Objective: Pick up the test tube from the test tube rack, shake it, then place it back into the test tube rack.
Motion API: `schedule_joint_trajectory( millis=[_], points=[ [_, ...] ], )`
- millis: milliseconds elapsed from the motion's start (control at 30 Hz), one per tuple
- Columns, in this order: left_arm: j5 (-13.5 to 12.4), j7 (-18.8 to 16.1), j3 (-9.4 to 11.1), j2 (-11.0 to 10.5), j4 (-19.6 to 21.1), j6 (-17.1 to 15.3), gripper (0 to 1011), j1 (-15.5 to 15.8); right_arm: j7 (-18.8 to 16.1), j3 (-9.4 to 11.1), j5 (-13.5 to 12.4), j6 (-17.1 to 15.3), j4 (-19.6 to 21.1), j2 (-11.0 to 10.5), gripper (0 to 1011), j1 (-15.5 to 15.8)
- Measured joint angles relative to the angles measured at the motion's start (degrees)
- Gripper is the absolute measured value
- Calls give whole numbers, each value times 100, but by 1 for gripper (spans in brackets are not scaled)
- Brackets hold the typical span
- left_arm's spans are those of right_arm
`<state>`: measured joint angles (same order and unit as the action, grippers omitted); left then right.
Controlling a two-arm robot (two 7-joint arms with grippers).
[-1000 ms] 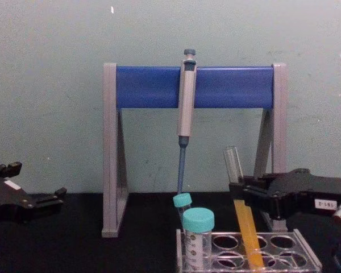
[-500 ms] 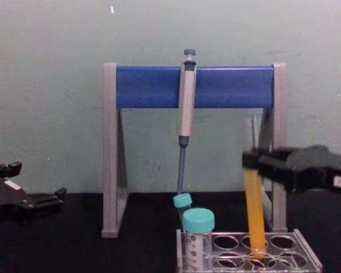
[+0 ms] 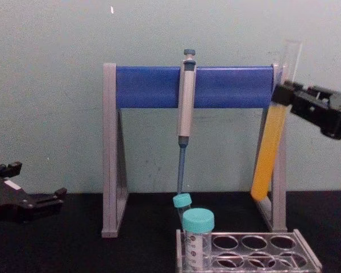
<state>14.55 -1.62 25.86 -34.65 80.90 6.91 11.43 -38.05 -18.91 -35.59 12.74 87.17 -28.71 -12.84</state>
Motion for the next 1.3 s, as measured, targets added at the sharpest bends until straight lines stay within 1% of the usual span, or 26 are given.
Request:
schedule_joint_trajectory(
  millis=[100, 233, 467, 567, 667, 733, 800, 900, 1000, 1033, 1100, 1133, 1167, 1300],
  points=[
    [0, 0, 0, 0, 0, 0, 1001, 0, -66, 43, -35, 204, -36, 21, 220, 33],
    [0, 0, 0, 0, 0, 0, 1001, 0, -122, 69, -38, 367, -75, 37, 220, 62],
    [0, 0, 0, 0, 0, 0, 1001, 0, -233, 71, -55, 472, -111, 47, 220, 66],
    [0, 0, 0, 0, 0, 0, 1001, 0, -374, 57, -126, 512, -126, 34, 220, 54],
    [0, 0, 0, 0, 0, 0, 1001, 0, -675, 18, -306, 535, -135, -23, 220, 26],
    [0, 0, 0, 0, 0, 0, 1001, 0, -736, 6, -344, 536, -137, -42, 220, 19],
    [0, 0, 0, 0, 0, 0, 1001, 0, -1060, -46, -536, 522, -137, -142, 220, -12],
    [0, 0, 0, 0, 0, 0, 1001, 0, -1284, -94, -658, 474, -129, -251, 220, -36],
    [0, 0, 0, 0, 0, 0, 1001, 0, -1562, -158, -812, 386, -106, -442, 220, -51],
    [0, 0, 0, 0, 0, 0, 1001, 0, -1562, -158, -812, 386, -106, -442, 220, -51],
    [0, 0, 0, 0, 0, 0, 1001, 0, -1667, -170, -881, 345, -87, -601, 220, -37],
    [0, 0, 0, 0, 0, 0, 1001, 0, -1667, -170, -881, 345, -87, -601, 220, -37],
    [0, 0, 0, 0, 0, 0, 1002, 0, -1693, -170, -901, 341, -82, -678, 220, -19],
    [0, 1, 0, 0, 0, 0, 1002, 0, -1646, -122, -905, 355, -81, -833, 220, 31]
  ],
)
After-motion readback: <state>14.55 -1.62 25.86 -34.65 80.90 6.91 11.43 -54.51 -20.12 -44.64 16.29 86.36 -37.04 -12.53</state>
